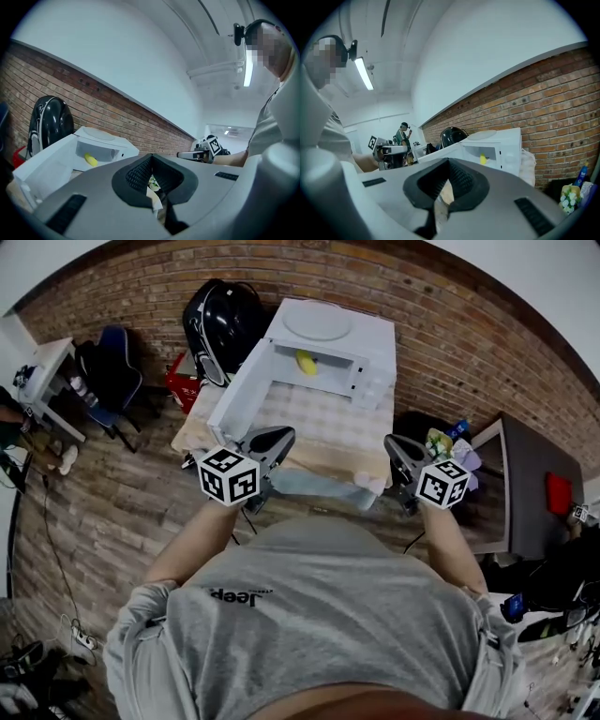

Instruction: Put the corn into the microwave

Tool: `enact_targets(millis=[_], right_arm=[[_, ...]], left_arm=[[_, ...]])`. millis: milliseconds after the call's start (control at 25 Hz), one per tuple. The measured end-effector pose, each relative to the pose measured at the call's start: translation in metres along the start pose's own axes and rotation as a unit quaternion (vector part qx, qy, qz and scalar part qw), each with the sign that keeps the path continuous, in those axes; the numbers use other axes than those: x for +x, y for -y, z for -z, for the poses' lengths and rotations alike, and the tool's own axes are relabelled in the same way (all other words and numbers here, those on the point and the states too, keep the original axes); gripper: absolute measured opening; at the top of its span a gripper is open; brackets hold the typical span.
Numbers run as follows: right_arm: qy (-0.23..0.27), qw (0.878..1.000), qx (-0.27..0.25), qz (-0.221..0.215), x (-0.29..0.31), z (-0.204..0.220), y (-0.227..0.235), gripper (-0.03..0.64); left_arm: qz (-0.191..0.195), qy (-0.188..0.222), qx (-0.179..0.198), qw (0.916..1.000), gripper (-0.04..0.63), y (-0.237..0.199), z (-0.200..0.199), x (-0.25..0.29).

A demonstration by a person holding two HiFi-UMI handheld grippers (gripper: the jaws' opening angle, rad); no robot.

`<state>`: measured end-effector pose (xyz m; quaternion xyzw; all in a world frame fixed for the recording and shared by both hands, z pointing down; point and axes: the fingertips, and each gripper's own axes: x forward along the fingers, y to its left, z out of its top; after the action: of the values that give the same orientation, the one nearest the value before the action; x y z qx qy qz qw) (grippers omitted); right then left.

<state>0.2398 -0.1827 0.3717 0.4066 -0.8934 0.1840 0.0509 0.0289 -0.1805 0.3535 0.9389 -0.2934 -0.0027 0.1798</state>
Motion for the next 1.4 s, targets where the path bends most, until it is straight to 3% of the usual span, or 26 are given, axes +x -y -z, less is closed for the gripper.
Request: enact_targets(millis=[160, 560, 1400], right_arm=[[0.003, 1.000, 0.004, 0.000, -0.012, 0.003, 0.013, 0.018], [0.020, 1.000, 0.009, 0.000, -0.002, -0.002, 0.016, 0.017], [0.015, 1.000, -0.006, 0.011, 0.002, -0.003, 0.020, 0.015]], left_arm=[[0.000, -0.003, 0.009, 1.0000, 0.018, 0.015, 0.004, 0.012], [-0.009, -0.004, 0.021, 0.9997, 0.018, -0.001, -0.008, 0.007], [0.000, -0.003, 0.014, 0.9999, 0.018, -0.010, -0.011, 0.012]])
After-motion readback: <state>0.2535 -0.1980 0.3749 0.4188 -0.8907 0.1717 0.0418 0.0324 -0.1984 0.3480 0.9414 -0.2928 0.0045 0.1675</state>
